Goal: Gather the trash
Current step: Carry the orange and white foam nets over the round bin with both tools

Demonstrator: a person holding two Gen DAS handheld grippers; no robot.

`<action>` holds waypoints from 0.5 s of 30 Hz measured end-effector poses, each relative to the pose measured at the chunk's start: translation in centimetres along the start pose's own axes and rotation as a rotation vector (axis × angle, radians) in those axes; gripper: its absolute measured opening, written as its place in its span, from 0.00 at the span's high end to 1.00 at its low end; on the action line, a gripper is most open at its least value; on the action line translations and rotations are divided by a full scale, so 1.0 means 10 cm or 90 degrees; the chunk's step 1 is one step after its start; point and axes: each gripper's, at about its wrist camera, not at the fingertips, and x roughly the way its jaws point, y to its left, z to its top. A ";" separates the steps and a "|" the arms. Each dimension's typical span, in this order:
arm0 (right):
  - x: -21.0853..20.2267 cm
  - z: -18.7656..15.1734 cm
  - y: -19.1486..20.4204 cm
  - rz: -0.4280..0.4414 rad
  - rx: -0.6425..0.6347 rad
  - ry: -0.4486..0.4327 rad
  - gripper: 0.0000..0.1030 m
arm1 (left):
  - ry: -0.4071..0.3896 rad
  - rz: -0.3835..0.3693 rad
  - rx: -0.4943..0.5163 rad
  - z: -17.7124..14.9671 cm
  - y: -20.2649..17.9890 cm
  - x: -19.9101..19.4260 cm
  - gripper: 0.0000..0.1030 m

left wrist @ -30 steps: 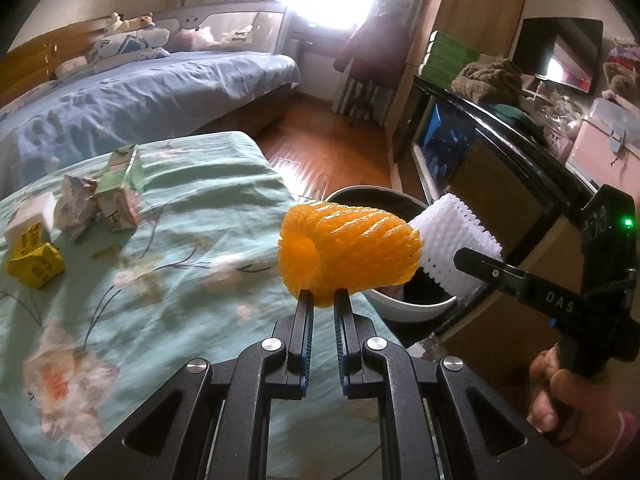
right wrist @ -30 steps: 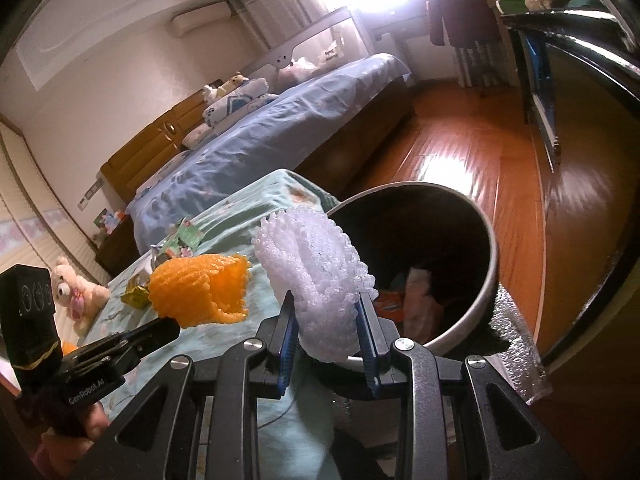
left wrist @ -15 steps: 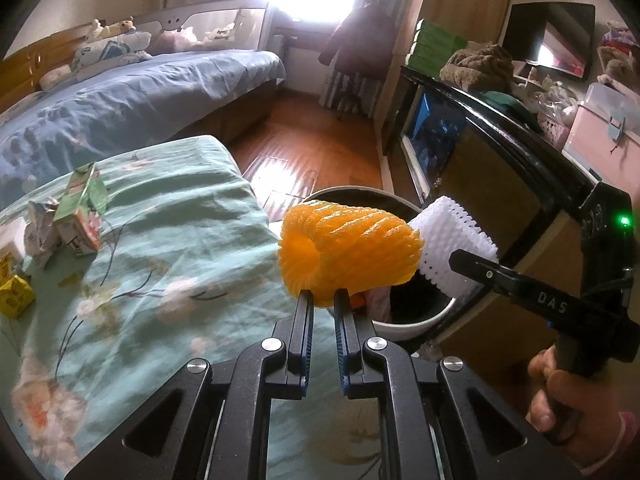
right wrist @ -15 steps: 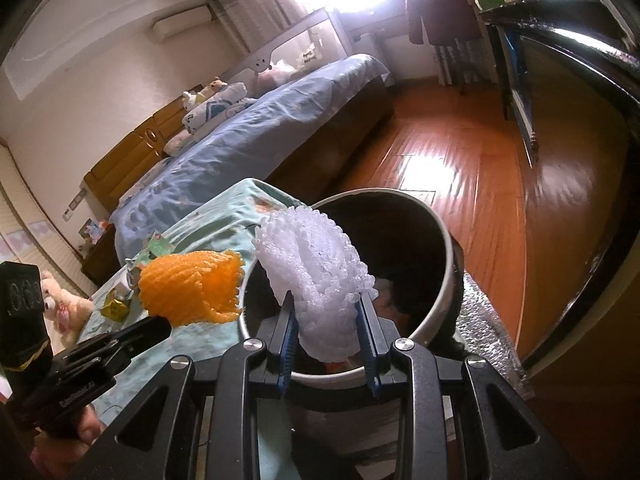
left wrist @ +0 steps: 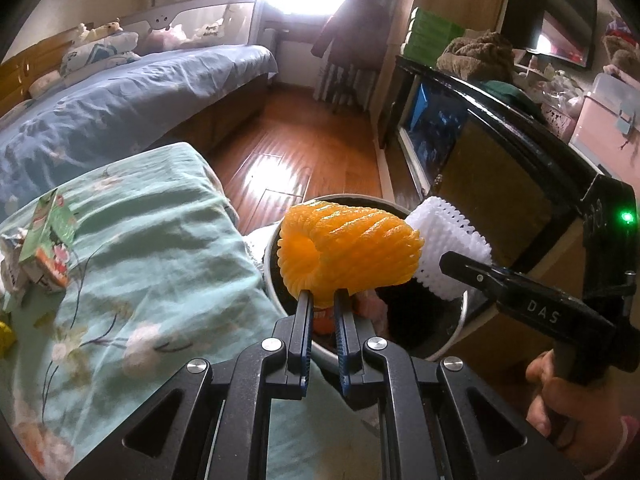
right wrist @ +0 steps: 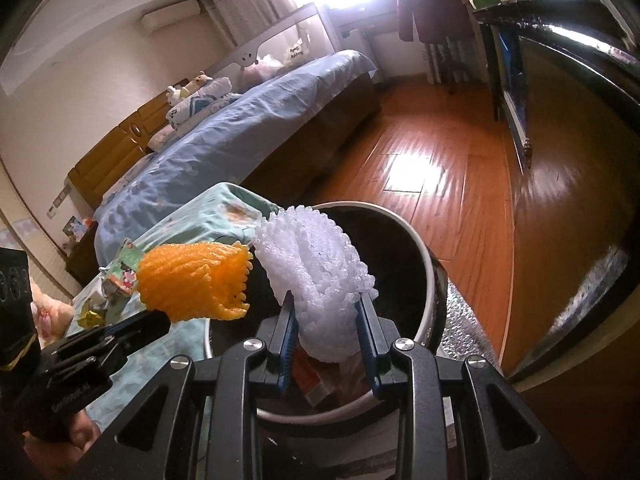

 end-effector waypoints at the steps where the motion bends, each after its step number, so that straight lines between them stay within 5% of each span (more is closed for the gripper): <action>1: 0.02 0.02 -0.01 -0.002 0.000 0.001 0.72 | 0.002 0.001 0.000 0.01 0.00 0.02 0.91; 15: 0.15 0.08 -0.14 -0.015 0.011 0.016 0.69 | 0.023 0.002 -0.001 0.12 -0.05 0.24 0.91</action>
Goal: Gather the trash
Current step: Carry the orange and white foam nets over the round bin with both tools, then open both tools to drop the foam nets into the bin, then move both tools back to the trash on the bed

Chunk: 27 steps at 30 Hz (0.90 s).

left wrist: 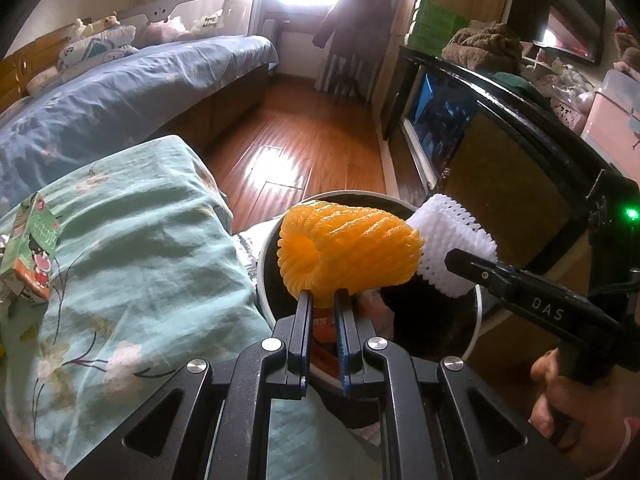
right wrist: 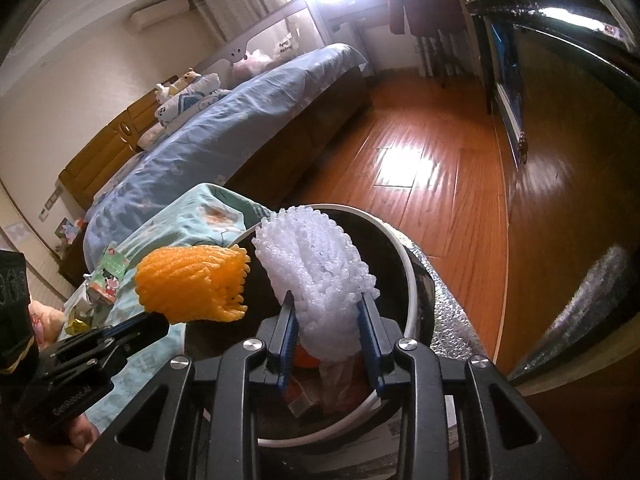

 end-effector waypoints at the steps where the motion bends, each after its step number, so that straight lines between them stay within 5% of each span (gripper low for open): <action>1: 0.01 0.01 -0.01 -0.001 0.000 0.001 0.69 | 0.001 -0.001 0.000 0.01 0.00 0.01 0.91; 11: 0.06 0.06 -0.02 -0.002 0.002 0.010 0.65 | 0.015 -0.012 -0.004 0.05 -0.04 0.06 0.89; 16: 0.03 0.07 -0.02 0.000 0.008 0.011 0.38 | 0.019 -0.002 -0.012 0.02 -0.02 0.05 0.84; 18: 0.01 0.06 -0.02 -0.005 0.008 0.007 0.37 | 0.018 0.001 -0.025 -0.01 0.03 0.00 0.82; 27: -0.14 -0.03 0.19 0.022 0.003 -0.002 0.16 | -0.019 0.016 -0.058 -0.23 0.19 -0.40 0.47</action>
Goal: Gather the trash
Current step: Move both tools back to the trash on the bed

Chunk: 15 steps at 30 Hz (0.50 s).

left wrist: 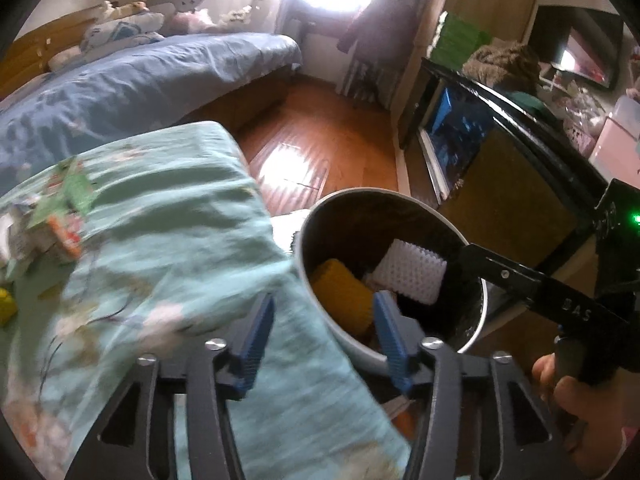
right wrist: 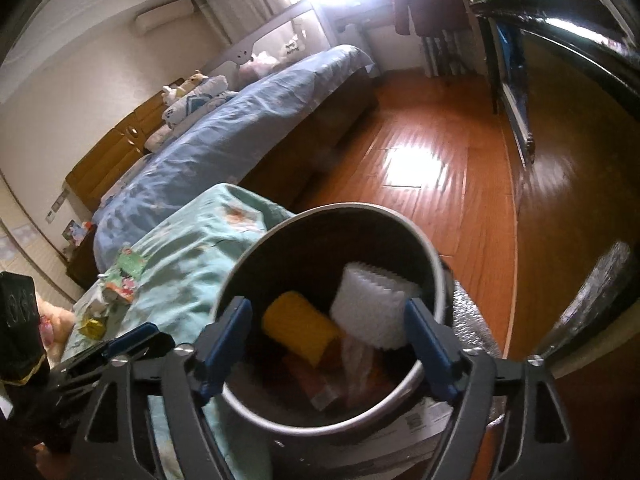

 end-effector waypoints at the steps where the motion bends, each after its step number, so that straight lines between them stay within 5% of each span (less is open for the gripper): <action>1: -0.01 -0.01 0.05 0.006 -0.001 0.001 0.14 | -0.006 0.003 -0.005 -0.04 0.03 -0.07 0.45; 15: 0.03 -0.30 0.98 0.093 -0.074 0.027 0.12 | -0.056 0.084 -0.102 -0.63 0.76 -0.94 0.35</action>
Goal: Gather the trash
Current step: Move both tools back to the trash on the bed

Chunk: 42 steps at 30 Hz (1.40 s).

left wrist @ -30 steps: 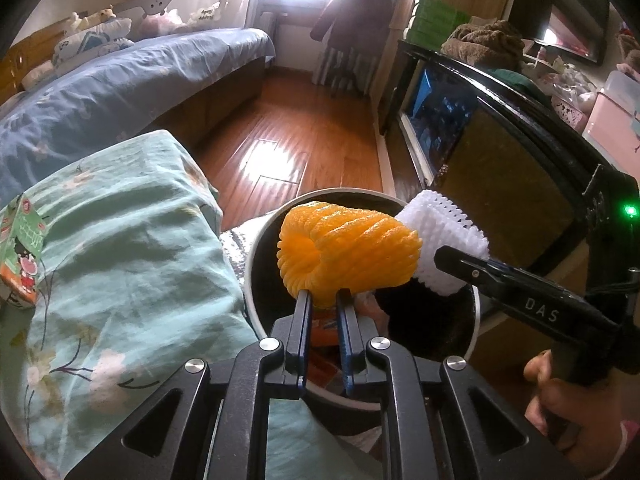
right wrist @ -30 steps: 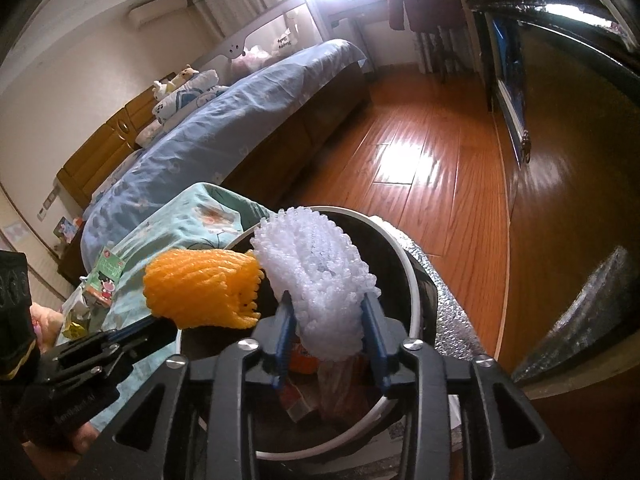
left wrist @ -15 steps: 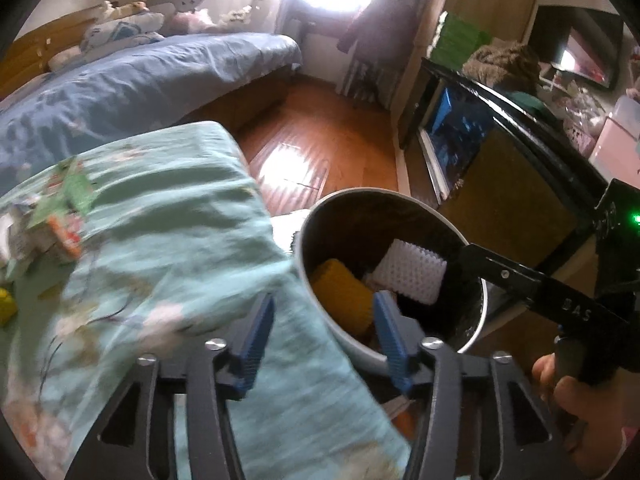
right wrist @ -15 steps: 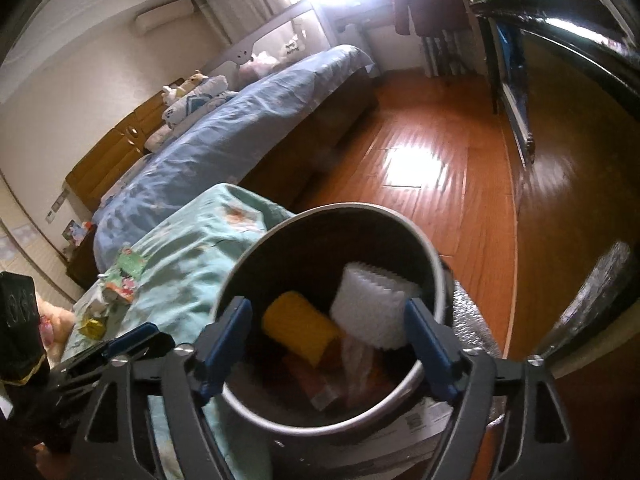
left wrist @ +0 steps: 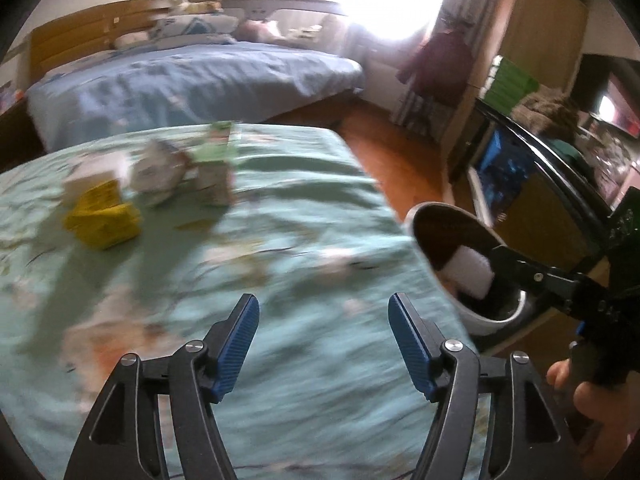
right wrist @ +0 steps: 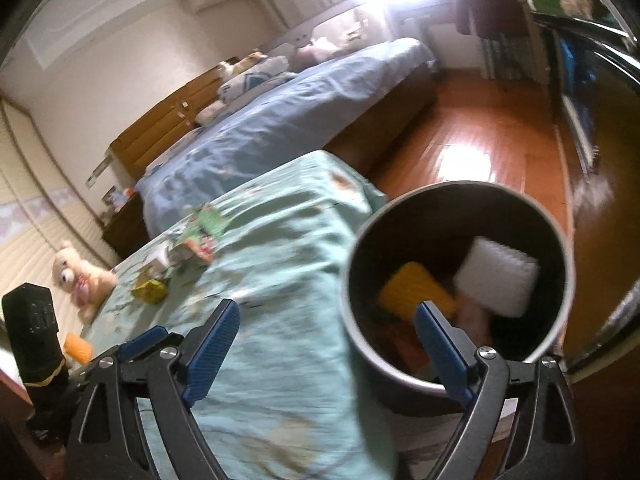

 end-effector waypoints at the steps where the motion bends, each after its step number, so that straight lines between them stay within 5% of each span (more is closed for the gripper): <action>1: 0.03 -0.01 0.08 0.007 -0.009 0.003 0.12 | -0.001 0.008 -0.010 -0.02 0.06 -0.04 0.35; 17: 0.47 -0.10 0.76 0.061 -0.063 0.047 0.12 | -0.020 0.071 -0.114 -0.11 0.89 -0.42 0.35; 42: 1.02 0.03 1.07 0.082 -0.058 0.076 0.12 | -0.004 0.109 -0.158 0.53 1.39 0.40 0.31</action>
